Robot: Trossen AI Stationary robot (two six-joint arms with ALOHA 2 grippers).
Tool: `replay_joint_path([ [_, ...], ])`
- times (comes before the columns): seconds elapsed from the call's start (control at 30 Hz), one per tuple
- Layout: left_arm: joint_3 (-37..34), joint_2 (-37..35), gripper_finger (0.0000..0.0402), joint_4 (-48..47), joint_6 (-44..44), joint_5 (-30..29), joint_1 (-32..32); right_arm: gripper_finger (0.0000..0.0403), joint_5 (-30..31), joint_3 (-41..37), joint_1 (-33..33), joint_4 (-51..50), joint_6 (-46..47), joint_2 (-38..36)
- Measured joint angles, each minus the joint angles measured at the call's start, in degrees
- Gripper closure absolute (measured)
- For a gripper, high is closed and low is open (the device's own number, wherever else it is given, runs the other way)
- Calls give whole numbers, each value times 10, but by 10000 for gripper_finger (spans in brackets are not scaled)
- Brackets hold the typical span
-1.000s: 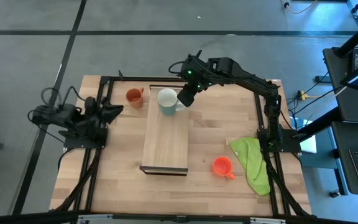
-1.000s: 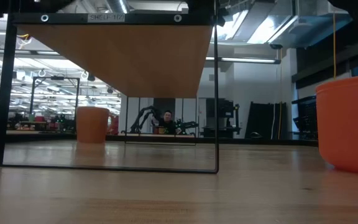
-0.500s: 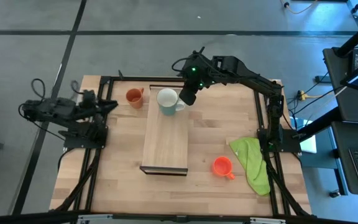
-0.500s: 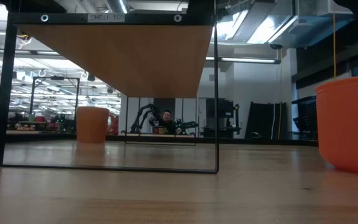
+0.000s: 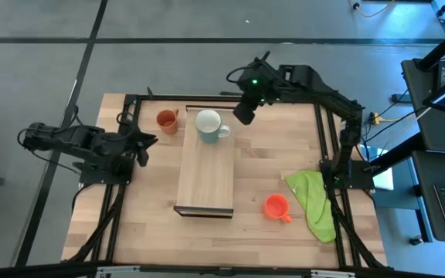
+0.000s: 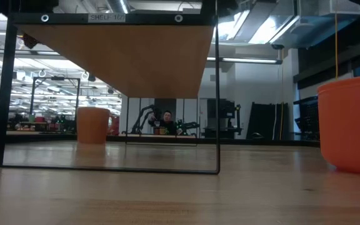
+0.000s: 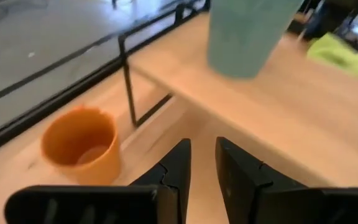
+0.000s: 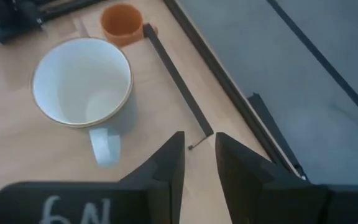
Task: Stack small to large cups/mugs on shelf
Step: Put the brown mug on the shelf
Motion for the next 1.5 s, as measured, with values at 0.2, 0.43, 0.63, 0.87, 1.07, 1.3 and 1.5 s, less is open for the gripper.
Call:
replay_joint_path([
  [0.2, 9, 16, 333, -25, 83, 84, 54, 311, 1, 0, 0, 8, 0, -31],
  [0.43, 70, 69, 333, -48, 208, 117, 122, 311, 21, 0, 0, 8, -35, -53],
  [0.63, 120, 134, 333, -57, 257, 185, 199, 311, 21, 0, 0, 6, -45, -64],
  [0.87, 143, 249, 333, -134, 167, 266, 312, 311, 21, 0, 0, 4, -45, -76],
  [1.07, 182, 340, 333, -182, 227, 266, 366, 311, 28, 0, 0, -5, -45, -80],
  [1.3, 224, 365, 333, -110, 475, 277, 387, 311, 29, 0, 0, -25, -45, -80],
  [1.5, 225, 366, 333, -106, 571, 289, 421, 311, 30, 0, 0, -48, -45, -80],
])
